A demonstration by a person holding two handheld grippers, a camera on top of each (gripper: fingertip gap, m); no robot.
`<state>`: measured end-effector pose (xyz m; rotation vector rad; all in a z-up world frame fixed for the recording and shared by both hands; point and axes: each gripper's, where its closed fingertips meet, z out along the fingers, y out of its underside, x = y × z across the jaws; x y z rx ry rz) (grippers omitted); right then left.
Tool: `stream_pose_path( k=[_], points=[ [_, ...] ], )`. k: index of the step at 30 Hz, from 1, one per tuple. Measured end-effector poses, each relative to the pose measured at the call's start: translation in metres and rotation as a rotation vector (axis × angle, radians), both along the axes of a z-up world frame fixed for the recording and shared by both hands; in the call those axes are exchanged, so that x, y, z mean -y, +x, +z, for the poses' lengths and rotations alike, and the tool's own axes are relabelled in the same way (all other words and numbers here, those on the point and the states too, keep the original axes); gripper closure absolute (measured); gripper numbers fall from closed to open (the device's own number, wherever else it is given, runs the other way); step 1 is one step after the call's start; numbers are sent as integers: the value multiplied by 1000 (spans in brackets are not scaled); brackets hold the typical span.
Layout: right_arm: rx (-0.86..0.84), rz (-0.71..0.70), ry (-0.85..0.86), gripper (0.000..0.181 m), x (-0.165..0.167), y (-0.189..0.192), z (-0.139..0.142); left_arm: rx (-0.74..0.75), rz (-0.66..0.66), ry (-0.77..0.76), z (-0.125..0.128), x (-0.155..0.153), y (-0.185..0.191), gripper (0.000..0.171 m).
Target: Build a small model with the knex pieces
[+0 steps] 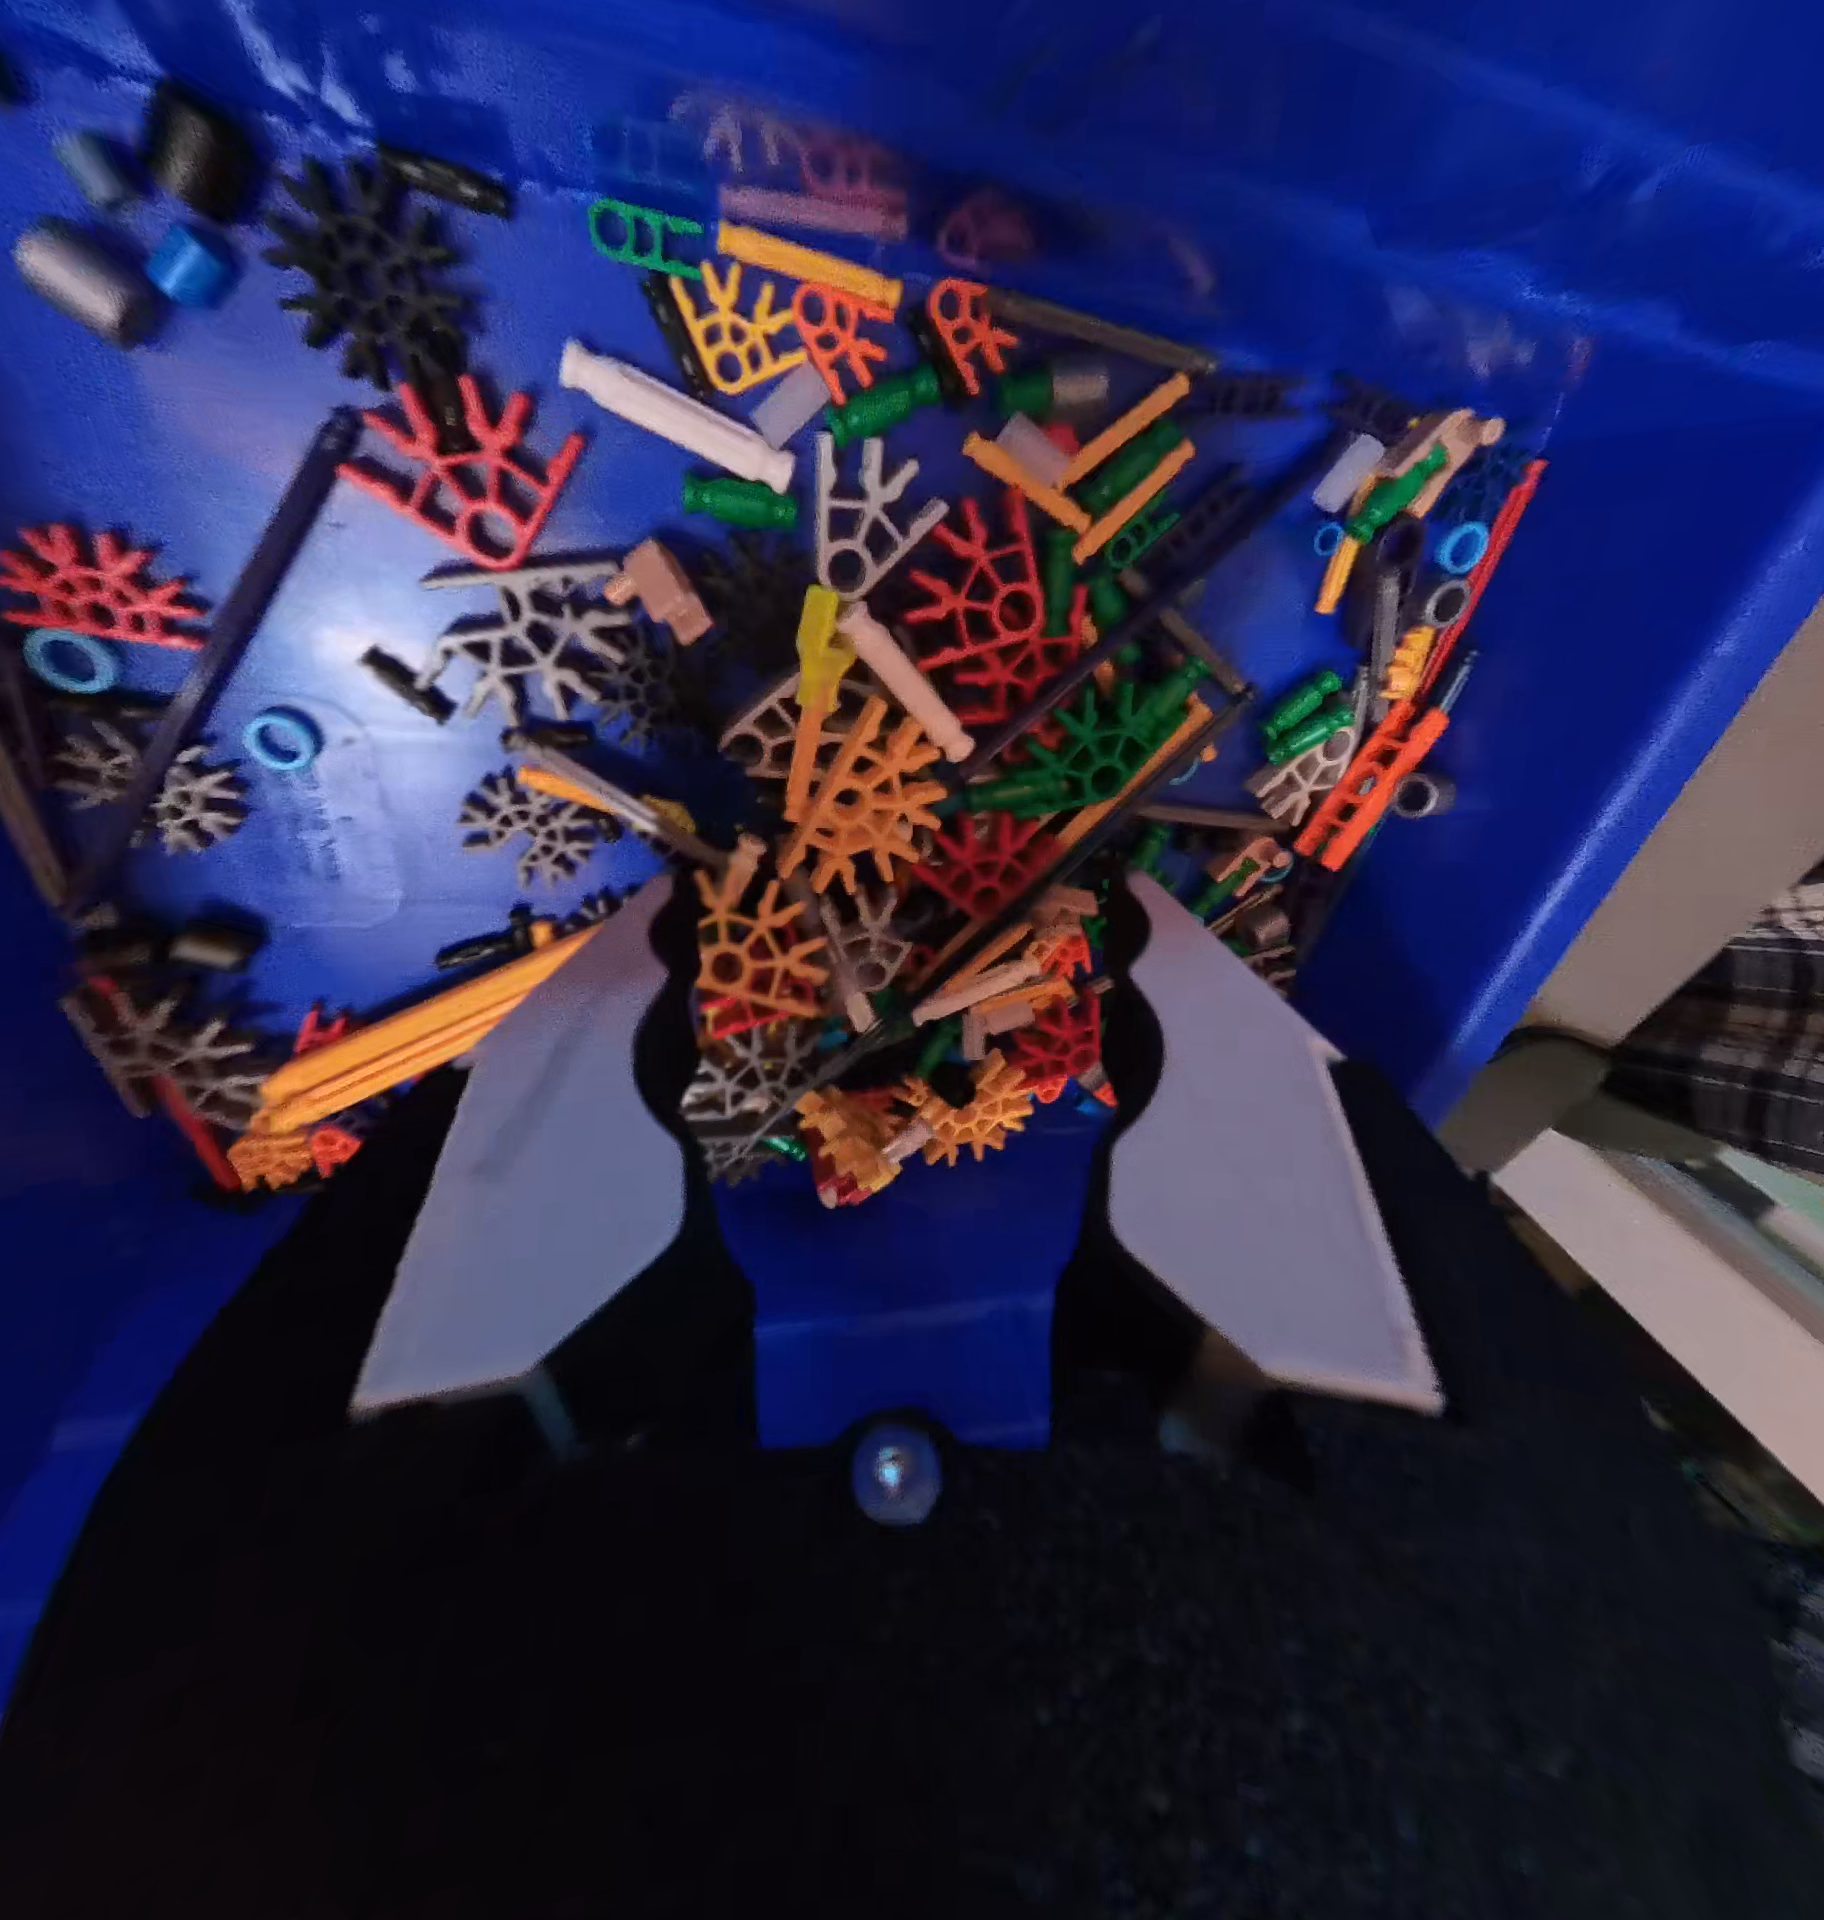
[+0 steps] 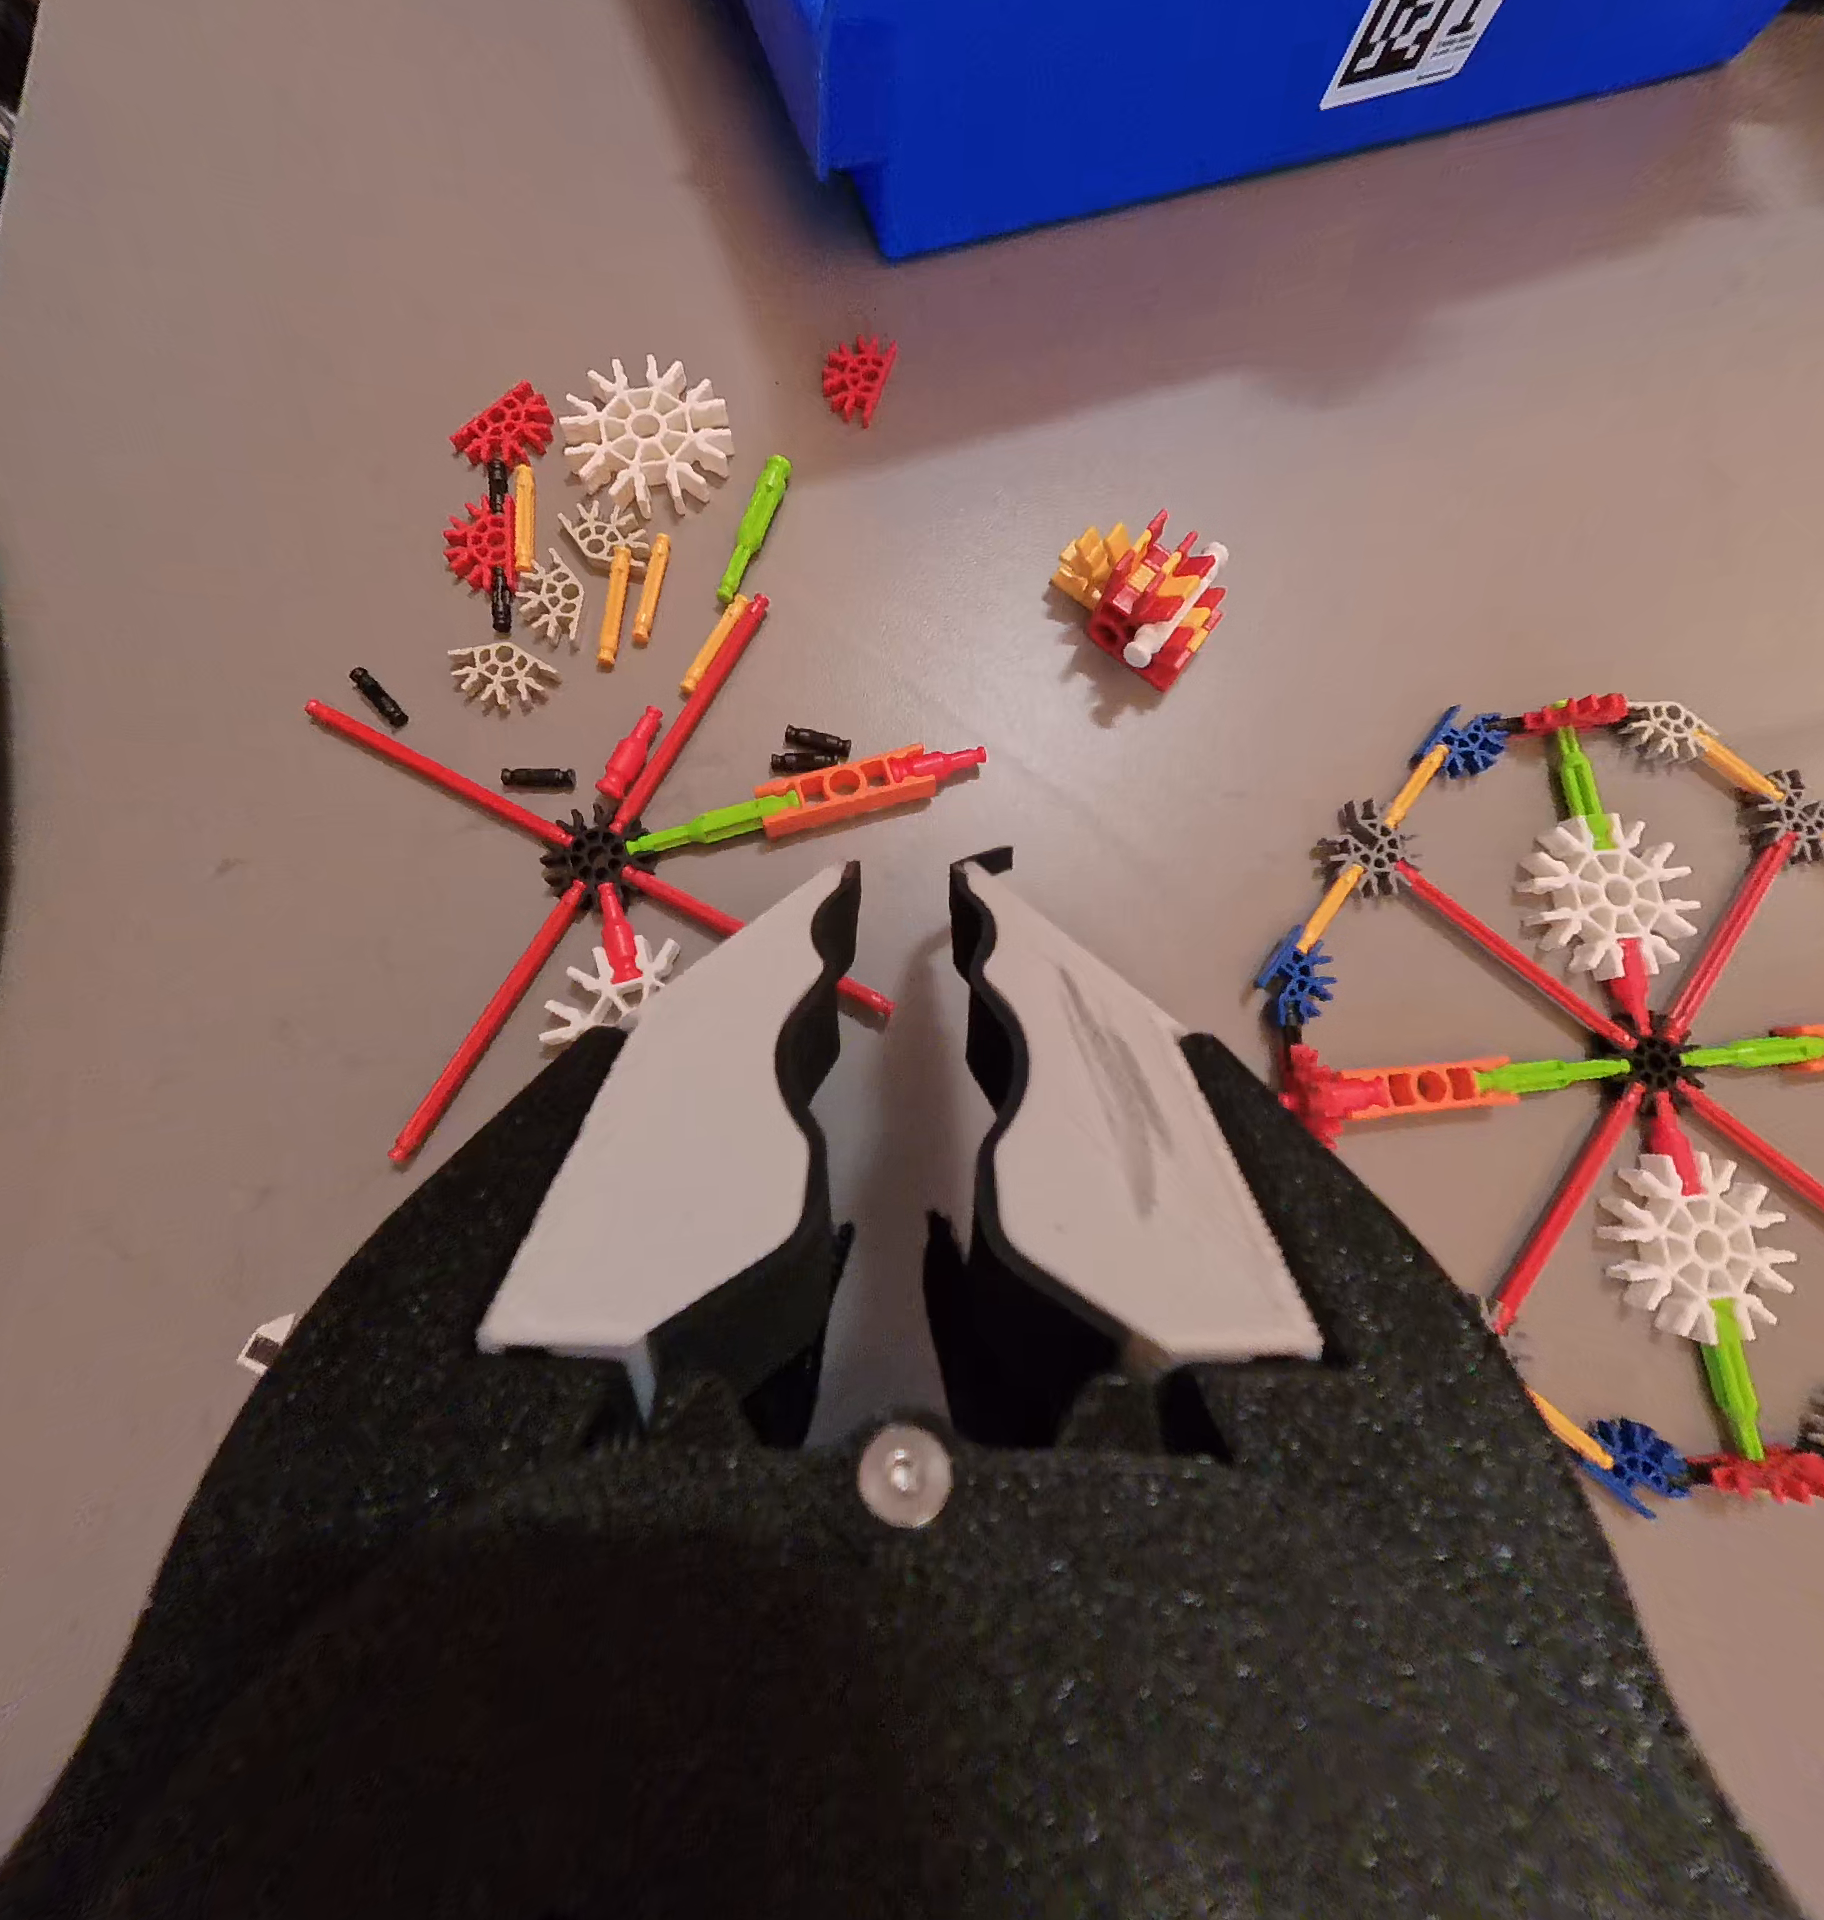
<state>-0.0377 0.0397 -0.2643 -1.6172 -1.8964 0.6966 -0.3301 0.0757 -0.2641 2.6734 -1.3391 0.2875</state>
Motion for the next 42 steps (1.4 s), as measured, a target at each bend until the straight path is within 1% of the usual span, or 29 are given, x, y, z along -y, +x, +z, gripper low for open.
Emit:
stream_pose_path(
  k=[3,6,8,11,18,19,22,25,26,27,28,31,32,34,35,38,42],
  points=[
    [2,1,2,164,0,0,0,13,46,98,16,-20,-7,102],
    [2,-1,3,164,0,0,0,-57,104,225,25,-48,-29,114],
    [1,-3,5,165,-1,0,0,-65,128,289,28,-64,-34,123],
    [0,-1,6,165,0,0,1,-118,139,353,24,-80,-43,132],
    [-2,2,7,165,1,0,1,-181,88,456,10,-105,-44,148],
    [-1,2,7,165,1,0,1,-191,81,459,8,-107,-44,149],
    [-1,0,7,165,0,0,2,-183,73,382,-2,-97,-42,148],
    [-2,2,7,165,1,0,2,-209,33,411,-6,-101,-44,147],
    [-2,3,7,164,1,0,2,-189,-6,412,-7,-100,-40,147],
    [-1,4,6,164,1,0,1,-174,-44,443,-7,-103,-36,147],
    [1,4,6,164,1,0,1,-181,-46,465,-6,-106,-36,147],
    [0,3,6,164,1,0,1,-200,-67,464,-11,-107,-38,148],
    [0,3,7,164,1,0,1,-212,-73,459,-14,-106,-40,149],
    [-1,3,8,165,1,0,1,-211,-84,463,-18,-106,-40,158],
    [-2,3,8,165,1,0,2,-203,-84,475,-17,-108,-38,165],
    [-2,3,8,165,1,0,2,-202,-104,479,-16,-106,-36,171],
    [-2,4,9,164,1,0,2,-192,-117,446,-11,-95,-33,171]
  ],
)
